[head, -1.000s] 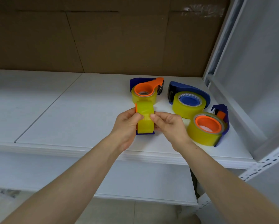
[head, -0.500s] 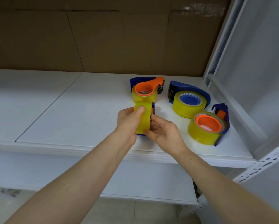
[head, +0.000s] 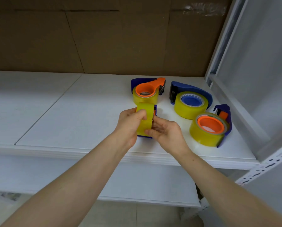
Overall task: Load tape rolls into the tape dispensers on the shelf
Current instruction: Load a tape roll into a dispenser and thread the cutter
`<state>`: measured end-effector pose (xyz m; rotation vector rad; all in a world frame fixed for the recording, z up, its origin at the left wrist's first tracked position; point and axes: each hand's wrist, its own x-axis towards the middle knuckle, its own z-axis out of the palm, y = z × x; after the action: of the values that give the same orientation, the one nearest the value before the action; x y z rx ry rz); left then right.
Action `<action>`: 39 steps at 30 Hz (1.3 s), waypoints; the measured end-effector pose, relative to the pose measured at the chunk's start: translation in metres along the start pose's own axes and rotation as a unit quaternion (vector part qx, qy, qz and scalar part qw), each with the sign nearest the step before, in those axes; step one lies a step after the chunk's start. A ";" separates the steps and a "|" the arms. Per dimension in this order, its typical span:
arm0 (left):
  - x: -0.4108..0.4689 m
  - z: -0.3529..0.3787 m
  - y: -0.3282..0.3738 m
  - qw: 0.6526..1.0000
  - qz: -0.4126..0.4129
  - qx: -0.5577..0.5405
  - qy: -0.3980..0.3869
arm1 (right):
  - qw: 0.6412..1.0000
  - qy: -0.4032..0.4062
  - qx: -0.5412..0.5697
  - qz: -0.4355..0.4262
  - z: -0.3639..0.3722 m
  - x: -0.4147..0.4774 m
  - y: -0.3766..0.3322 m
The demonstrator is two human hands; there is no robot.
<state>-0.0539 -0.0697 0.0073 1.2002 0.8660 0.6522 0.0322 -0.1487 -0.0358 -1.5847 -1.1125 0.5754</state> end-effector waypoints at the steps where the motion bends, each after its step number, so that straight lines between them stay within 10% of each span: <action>1: 0.001 -0.003 0.000 1.000 0.000 0.002 -0.015 | 1.000 -0.014 0.011 0.006 -0.003 0.001 -0.004; 7: 0.005 -0.012 -0.001 0.996 0.008 -0.002 -0.086 | 0.987 0.062 -0.146 -0.015 -0.036 0.017 -0.030; 19: 0.010 -0.015 -0.005 0.991 0.022 -0.001 -0.134 | 0.874 -0.106 -0.468 -0.073 -0.044 0.054 -0.075; 39: 0.016 -0.016 -0.005 0.990 0.028 -0.001 -0.135 | 0.817 -0.151 -0.543 -0.122 -0.047 0.059 -0.083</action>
<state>-0.0593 -0.0500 -0.0034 1.2815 0.6056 0.5199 0.0669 -0.1196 0.0672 -2.2711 -2.0727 -0.0622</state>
